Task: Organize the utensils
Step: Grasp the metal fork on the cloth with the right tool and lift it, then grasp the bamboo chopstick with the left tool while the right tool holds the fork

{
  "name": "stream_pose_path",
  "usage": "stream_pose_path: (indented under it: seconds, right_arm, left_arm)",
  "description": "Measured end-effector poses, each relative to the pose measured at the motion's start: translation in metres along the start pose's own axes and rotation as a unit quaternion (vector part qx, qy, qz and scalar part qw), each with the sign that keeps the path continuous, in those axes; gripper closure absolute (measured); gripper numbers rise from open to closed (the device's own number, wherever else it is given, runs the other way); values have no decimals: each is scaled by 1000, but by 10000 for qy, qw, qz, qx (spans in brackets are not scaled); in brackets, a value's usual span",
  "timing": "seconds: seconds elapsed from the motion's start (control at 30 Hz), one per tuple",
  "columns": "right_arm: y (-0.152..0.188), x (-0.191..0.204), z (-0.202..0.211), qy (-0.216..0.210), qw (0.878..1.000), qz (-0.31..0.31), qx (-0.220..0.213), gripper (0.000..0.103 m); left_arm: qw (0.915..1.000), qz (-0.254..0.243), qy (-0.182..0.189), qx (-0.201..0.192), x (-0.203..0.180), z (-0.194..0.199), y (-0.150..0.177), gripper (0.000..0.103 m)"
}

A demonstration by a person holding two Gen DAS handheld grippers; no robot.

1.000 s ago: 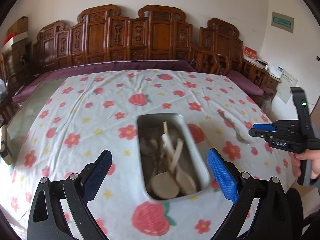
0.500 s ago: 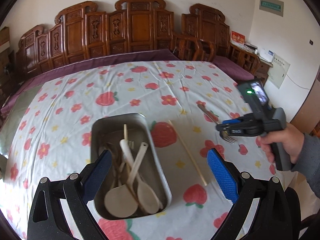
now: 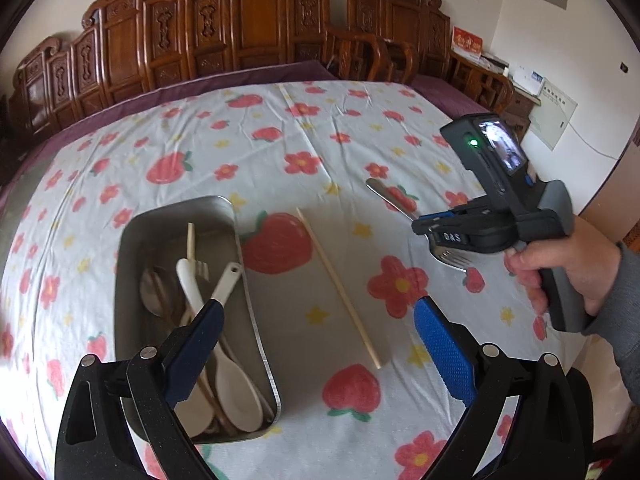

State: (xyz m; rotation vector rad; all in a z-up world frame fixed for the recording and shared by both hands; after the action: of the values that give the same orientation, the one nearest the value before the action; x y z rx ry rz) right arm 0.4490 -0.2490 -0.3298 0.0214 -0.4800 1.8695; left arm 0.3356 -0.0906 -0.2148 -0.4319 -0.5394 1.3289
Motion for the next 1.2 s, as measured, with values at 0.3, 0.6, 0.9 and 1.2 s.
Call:
stream_pose_path:
  seconds: [0.3, 0.6, 0.9, 1.2]
  right_arm:
    - [57, -1, 33, -290, 9984, -382, -309, 95]
    - [103, 0, 52, -364, 9975, -439, -420, 95]
    - [111, 7, 66, -394, 9972, -318, -550, 95]
    - [112, 14, 73, -439, 9967, -279, -627, 95]
  left_arm:
    - [9988, -257, 156, 381, -35, -22, 9, 28]
    - [9957, -298, 19, 880, -49, -63, 12, 52]
    - [9920, -286, -230, 1207, -47, -93, 16, 66]
    - [9910, -364, -395, 1224, -46, -100, 13, 88]
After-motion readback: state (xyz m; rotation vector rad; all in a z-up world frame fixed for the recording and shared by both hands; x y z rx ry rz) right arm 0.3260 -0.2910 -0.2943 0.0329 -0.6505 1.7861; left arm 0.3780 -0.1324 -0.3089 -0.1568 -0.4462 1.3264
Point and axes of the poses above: each gripper's, at about its wrist camera, not at the fingertips, and z roughly against the way its jaws point, x to its left, y to its underside, the point moved 9 cm from there along -z, roughly the way its jaws point, and after that the axes turned 14 degrees about -y, right-handed, at the moved point
